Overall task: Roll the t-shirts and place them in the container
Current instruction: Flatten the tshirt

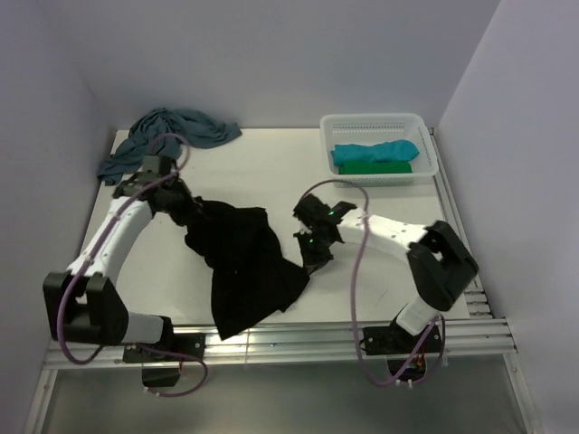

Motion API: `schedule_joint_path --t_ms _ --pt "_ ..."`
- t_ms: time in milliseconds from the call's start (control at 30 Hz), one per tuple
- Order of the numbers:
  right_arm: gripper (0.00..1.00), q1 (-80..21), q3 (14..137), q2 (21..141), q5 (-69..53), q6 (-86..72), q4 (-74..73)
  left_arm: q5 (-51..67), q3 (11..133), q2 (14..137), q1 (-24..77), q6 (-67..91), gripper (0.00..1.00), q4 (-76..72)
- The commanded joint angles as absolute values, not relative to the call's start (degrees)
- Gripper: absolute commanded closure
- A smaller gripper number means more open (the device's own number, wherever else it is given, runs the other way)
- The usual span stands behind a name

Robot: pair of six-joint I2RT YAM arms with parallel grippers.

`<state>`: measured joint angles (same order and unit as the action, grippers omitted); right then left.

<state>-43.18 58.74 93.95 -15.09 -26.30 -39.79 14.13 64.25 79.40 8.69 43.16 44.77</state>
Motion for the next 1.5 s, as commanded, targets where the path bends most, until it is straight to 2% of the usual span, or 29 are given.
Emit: schedule_joint_path --t_ms 0,100,133,267,333,367,400,433,500,567,600,700,733,767,800,933,967,1000,1200,1467 --pt "1.0 -34.9 63.4 83.6 -9.7 -22.3 -48.4 9.7 70.7 69.7 0.1 41.1 1.0 50.0" --pt "1.0 -30.1 70.3 83.8 -8.6 -19.3 -51.5 7.4 72.1 68.6 0.1 43.1 1.0 51.2" --pt "1.0 -29.5 71.9 85.1 -8.1 -19.1 -51.4 7.4 69.5 68.0 0.1 44.3 1.0 47.0" --pt "0.98 -26.2 86.3 99.1 -1.8 -21.5 -52.4 10.2 65.8 71.3 -3.9 51.9 0.99 35.5" --pt "0.65 -22.5 91.1 103.3 -2.4 -22.9 -53.7 12.0 66.9 74.4 -5.9 54.3 0.64 32.6" --pt "0.54 -21.5 94.4 105.6 -4.8 -22.8 -54.7 13.3 68.0 78.3 -6.3 55.3 0.49 32.1" --pt "0.52 -21.1 95.0 105.8 -5.9 -22.4 -54.8 14.1 71.6 80.3 -6.7 55.0 0.27 33.4" --pt "0.52 -21.6 94.7 105.4 -6.6 -22.3 -54.6 13.2 73.6 82.0 -6.7 54.6 0.22 35.4" --pt "0.45 -22.9 89.5 101.5 -6.7 -21.6 -52.0 10.7 77.0 84.1 -6.6 53.1 0.13 38.8" --pt "0.44 -24.3 82.8 97.8 -10.1 -20.9 -49.5 9.4 77.7 82.6 -6.7 52.3 0.09 39.3" --pt "0.45 -24.5 80.0 95.1 -17.8 -20.3 -48.0 9.1 77.0 80.8 -6.8 52.2 0.09 39.2" --pt "0.46 -27.9 71.6 91.7 -23.8 -17.8 -42.8 10.9 72.6 77.8 -6.3 52.1 0.08 37.3" --pt "0.46 -33.0 70.5 90.5 -20.3 -16.8 -43.2 12.2 70.1 76.4 -5.9 51.8 0.08 36.7" --pt "0.46 -33.0 70.5 90.4 -18.1 -16.6 -44.0 12.7 70.0 75.9 -5.9 51.6 0.08 36.7" --pt "0.46 -39.1 70.6 90.6 -17.1 -16.4 -44.6 13.0 68.3 75.8 -5.7 51.3 0.09 37.6" --pt "0.5 -49.5 69.9 90.0 -18.3 -15.9 -43.4 12.4 67.2 76.4 -6.1 50.4 0.08 38.9" --pt "0.5 -51.0 70.1 90.0 -18.5 -15.7 -43.1 12.8 67.8 76.6 -7.1 50.6 0.07 39.4" --pt "0.5 -54.1 70.4 90.3 -17.8 -15.4 -43.1 13.3 68.8 77.1 -7.8 51.0 0.01 39.6" --pt "0.53 -64.1 70.2 94.3 -16.5 -16.3 -39.8 16.5 72.5 78.5 -14.2 52.6 0.0 41.9" --pt "0.53 -73.4 75.2 103.4 -9.5 -21.4 -38.0 16.9 67.2 75.4 -19.9 57.8 0.01 43.9"
